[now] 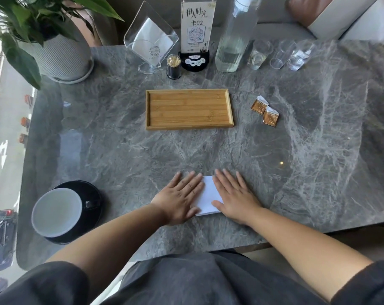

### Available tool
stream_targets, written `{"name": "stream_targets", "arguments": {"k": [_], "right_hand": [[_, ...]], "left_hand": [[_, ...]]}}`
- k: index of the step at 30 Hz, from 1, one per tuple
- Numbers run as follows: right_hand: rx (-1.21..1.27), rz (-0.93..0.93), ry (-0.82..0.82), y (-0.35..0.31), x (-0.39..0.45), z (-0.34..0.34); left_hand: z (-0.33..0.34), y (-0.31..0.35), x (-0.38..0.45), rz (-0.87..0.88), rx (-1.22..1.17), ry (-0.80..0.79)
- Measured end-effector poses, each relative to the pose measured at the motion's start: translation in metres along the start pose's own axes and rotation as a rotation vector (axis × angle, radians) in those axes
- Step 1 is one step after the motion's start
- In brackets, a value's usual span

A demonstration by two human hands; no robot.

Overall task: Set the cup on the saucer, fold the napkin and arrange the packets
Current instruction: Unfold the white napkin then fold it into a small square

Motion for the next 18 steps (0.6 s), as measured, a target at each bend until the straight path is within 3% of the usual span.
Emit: {"name": "stream_targets", "arguments": {"k": [9,14,18], "right_hand": [[0.041,0.014,-0.008,0.003,0.003,0.006],[0.325,0.156,-0.039,0.011,0.017,-0.02],[0.666,0.347,-0.242,0.019,0.031,-0.038]], "left_hand": [[0.003,-0.002,-0.001,0.008,-0.005,-0.003],[0.006,-0.004,-0.001,0.022,0.002,-0.01],[0.005,-0.003,-0.001,0.006,-0.009,0.001]]}}
Point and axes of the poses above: each hand's wrist, its own x-axis towards the middle knuckle, its own z-axis out of the palm, y = z × x, the point moved 4 cm from there along x, towards the middle knuckle, and after that the axes turned 10 degrees about z, right-handed, at the moved point
